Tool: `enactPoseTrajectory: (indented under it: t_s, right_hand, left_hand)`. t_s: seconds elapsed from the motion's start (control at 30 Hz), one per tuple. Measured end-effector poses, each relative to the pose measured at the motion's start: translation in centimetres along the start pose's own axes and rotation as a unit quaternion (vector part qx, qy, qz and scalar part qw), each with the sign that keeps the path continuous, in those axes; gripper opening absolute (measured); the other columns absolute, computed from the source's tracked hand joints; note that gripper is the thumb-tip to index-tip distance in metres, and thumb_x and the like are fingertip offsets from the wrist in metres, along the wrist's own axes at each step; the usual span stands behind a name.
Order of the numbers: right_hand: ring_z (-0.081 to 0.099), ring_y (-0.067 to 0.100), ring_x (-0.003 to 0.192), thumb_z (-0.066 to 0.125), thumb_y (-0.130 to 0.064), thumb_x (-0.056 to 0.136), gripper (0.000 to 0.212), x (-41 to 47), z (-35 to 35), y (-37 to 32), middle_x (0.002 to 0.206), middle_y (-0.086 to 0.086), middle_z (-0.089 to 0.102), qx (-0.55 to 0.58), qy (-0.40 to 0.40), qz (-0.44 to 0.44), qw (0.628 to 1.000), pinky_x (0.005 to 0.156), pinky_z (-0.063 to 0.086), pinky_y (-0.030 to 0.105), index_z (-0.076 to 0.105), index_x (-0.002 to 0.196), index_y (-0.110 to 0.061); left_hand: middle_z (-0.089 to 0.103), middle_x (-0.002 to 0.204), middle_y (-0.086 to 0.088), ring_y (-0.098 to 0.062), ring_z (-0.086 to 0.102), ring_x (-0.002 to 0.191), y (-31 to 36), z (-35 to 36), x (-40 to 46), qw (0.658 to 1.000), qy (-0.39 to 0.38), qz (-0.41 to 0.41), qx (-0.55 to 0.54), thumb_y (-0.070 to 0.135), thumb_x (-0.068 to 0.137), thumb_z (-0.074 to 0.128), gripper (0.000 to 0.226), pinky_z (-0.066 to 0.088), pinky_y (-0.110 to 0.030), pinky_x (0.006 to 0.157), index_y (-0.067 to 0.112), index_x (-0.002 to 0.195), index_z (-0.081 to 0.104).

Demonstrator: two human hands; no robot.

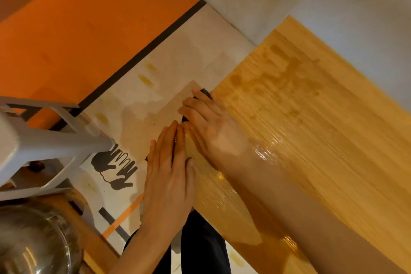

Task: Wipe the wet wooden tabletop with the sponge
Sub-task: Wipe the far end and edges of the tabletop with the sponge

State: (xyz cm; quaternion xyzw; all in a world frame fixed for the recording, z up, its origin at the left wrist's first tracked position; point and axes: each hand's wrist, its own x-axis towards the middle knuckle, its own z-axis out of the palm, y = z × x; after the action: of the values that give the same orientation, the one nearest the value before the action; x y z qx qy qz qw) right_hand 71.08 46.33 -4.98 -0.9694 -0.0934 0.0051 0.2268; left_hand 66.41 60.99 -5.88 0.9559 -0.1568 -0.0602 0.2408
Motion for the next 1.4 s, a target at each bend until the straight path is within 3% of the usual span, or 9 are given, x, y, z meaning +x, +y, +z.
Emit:
enactPoseTrajectory:
  t_s: [0.13, 0.23, 0.37, 0.47, 0.57, 0.8, 1.03, 1.27, 1.4]
  right_hand:
    - [0.036, 0.023, 0.141, 0.038, -0.023, 0.104, 0.031, 3.2, -2.0, 3.9, 0.129, 0.004, 0.059, -0.025, 0.038, 0.097, 0.994, 0.122, 0.012, 0.037, 0.06, 0.123, -0.011]
    - [0.031, 0.025, 0.144, 0.039, -0.019, 0.104, 0.033, 3.0, -1.4, 2.9, 0.137, 0.007, 0.055, -0.021, 0.061, 0.141, 0.988, 0.123, 0.008, 0.039, 0.058, 0.128, -0.008]
    - [0.019, 0.022, 0.148, 0.047, -0.016, 0.102, 0.041, -1.5, 0.2, 0.0, 0.153, 0.005, 0.037, -0.009, 0.046, 0.077, 0.996, 0.123, 0.011, 0.04, 0.044, 0.142, -0.01]
    - [0.013, 0.017, 0.149, 0.042, -0.023, 0.104, 0.046, -6.5, 0.4, 0.0, 0.159, 0.001, 0.025, 0.0, 0.037, 0.076, 0.996, 0.123, 0.013, 0.039, 0.034, 0.148, -0.014]
    - [0.015, 0.016, 0.149, 0.04, -0.026, 0.105, 0.045, -8.6, 0.1, 0.4, 0.158, 0.001, 0.026, -0.008, 0.032, 0.074, 0.997, 0.123, 0.016, 0.039, 0.033, 0.148, -0.015]
    - [0.018, 0.02, 0.148, 0.043, -0.017, 0.103, 0.044, -0.2, -0.6, 2.4, 0.157, 0.006, 0.029, -0.015, 0.042, 0.099, 0.994, 0.123, 0.014, 0.042, 0.036, 0.146, -0.01]
    - [0.019, 0.015, 0.148, 0.036, -0.028, 0.104, 0.044, -11.1, -1.1, 1.1, 0.157, 0.001, 0.029, 0.015, 0.029, 0.104, 0.994, 0.12, 0.022, 0.042, 0.038, 0.146, -0.016]
    - [0.025, 0.02, 0.146, 0.043, -0.022, 0.103, 0.041, -1.3, -1.4, 4.3, 0.152, 0.006, 0.038, 0.018, 0.101, 0.133, 0.986, 0.123, 0.013, 0.038, 0.044, 0.143, -0.011]
    - [0.021, 0.018, 0.147, 0.039, -0.025, 0.104, 0.042, -1.0, -1.6, 4.6, 0.154, 0.002, 0.034, 0.002, 0.077, 0.121, 0.99, 0.123, 0.01, 0.037, 0.04, 0.145, -0.014]
  left_hand:
    - [0.031, 0.161, -0.017, -0.023, 0.02, 0.152, 0.6, 0.3, 0.7, 1.0, 0.005, -0.001, 0.0, 0.023, 0.104, 0.03, 0.054, 0.002, -0.035, 0.127, 0.0, 0.153, 0.034]
    - [0.029, 0.162, -0.016, -0.022, 0.018, 0.152, 0.6, 0.4, 0.4, 1.0, 0.001, -0.005, 0.009, 0.022, 0.103, 0.03, 0.054, 0.002, -0.036, 0.127, -0.001, 0.152, 0.034]
    - [0.03, 0.162, -0.016, -0.024, 0.02, 0.152, 0.6, 0.7, 0.6, 1.0, 0.002, -0.008, 0.016, 0.02, 0.102, 0.031, 0.054, 0.015, -0.047, 0.124, -0.002, 0.151, 0.038]
    - [0.026, 0.164, -0.013, -0.022, 0.018, 0.153, 0.5, 0.8, 0.7, 1.0, 0.004, -0.004, 0.014, 0.02, 0.103, 0.032, 0.054, 0.015, -0.047, 0.124, 0.002, 0.154, 0.032]
    - [0.023, 0.165, -0.01, -0.02, 0.016, 0.154, 0.2, 0.9, 0.6, 1.0, 0.005, 0.0, 0.011, 0.021, 0.103, 0.031, 0.055, 0.01, -0.042, 0.126, 0.004, 0.156, 0.027]
    - [0.028, 0.163, -0.013, -0.015, 0.013, 0.154, 0.3, 0.9, 0.7, 1.0, 0.022, -0.005, -0.01, 0.02, 0.104, 0.031, 0.053, -0.002, -0.033, 0.127, -0.002, 0.152, 0.036]
    - [0.03, 0.161, -0.015, -0.023, 0.021, 0.152, 0.5, 0.8, 0.8, 1.0, 0.021, -0.012, -0.013, 0.019, 0.103, 0.033, 0.054, -0.001, -0.032, 0.127, -0.002, 0.152, 0.035]
    - [0.023, 0.166, -0.004, -0.01, 0.009, 0.156, 1.0, -0.3, 1.1, 0.999, -0.006, -0.02, -0.044, 0.031, 0.105, 0.035, 0.057, -0.004, -0.035, 0.128, 0.009, 0.157, 0.029]
    - [0.022, 0.166, -0.009, -0.016, 0.01, 0.156, 2.9, 0.5, 5.0, 0.999, -0.008, 0.032, -0.01, 0.028, 0.106, 0.031, 0.057, 0.002, -0.032, 0.127, 0.006, 0.158, 0.022]
